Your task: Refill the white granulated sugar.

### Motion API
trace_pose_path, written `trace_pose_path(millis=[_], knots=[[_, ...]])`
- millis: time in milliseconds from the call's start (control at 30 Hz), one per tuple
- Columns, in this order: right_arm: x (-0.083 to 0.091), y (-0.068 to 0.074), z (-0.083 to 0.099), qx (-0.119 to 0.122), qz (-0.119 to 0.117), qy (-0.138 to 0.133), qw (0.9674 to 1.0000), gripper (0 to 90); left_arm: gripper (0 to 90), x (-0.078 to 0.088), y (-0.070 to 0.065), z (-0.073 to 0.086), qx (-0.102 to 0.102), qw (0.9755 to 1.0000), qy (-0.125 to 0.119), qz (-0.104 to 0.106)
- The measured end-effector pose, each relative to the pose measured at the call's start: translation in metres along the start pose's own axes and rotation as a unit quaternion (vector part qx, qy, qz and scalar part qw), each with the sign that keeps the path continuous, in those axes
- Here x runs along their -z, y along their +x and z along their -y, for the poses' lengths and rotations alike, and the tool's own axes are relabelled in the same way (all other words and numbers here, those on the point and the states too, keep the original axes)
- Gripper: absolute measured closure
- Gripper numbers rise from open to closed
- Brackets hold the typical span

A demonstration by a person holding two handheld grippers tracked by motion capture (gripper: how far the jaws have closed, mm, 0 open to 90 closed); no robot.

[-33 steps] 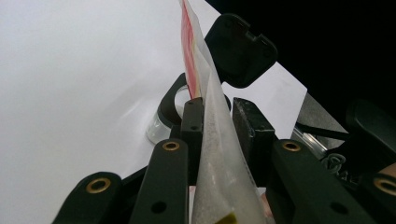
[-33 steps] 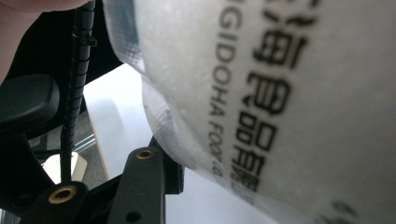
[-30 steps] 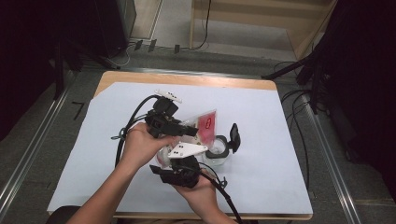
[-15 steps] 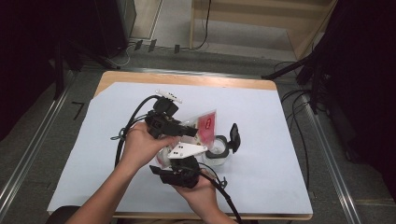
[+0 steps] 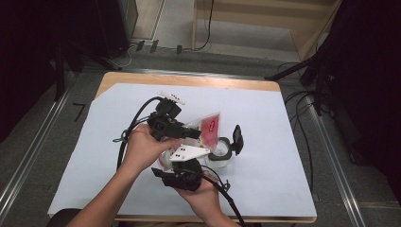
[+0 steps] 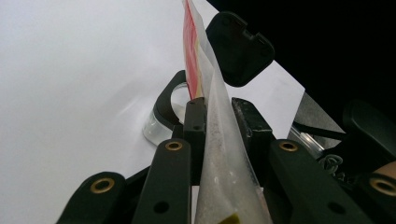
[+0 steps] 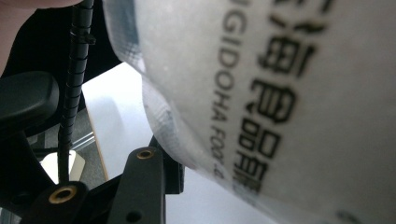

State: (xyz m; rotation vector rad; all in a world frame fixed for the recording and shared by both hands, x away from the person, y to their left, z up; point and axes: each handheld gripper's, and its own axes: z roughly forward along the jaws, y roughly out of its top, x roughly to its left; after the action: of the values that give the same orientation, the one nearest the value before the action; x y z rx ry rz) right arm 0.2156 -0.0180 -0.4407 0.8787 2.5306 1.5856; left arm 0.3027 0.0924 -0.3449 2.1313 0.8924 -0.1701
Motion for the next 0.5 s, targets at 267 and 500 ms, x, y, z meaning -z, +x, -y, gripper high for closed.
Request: trace_pose_path(millis=[267,500], knots=[[-0.0003,0.0001,0.0002,0.001,0.001,0.001,1.0000,62.5,77.1,-0.0004,0.0000,0.0002,-0.001,1.0000,-0.003,0.001],[-0.0002,-0.0001,0.0004,0.003,-0.001,0.000,1.0000,62.4,77.0,-0.0006,-0.0001,0.0002,-0.002,1.0000,-0.002,0.000]])
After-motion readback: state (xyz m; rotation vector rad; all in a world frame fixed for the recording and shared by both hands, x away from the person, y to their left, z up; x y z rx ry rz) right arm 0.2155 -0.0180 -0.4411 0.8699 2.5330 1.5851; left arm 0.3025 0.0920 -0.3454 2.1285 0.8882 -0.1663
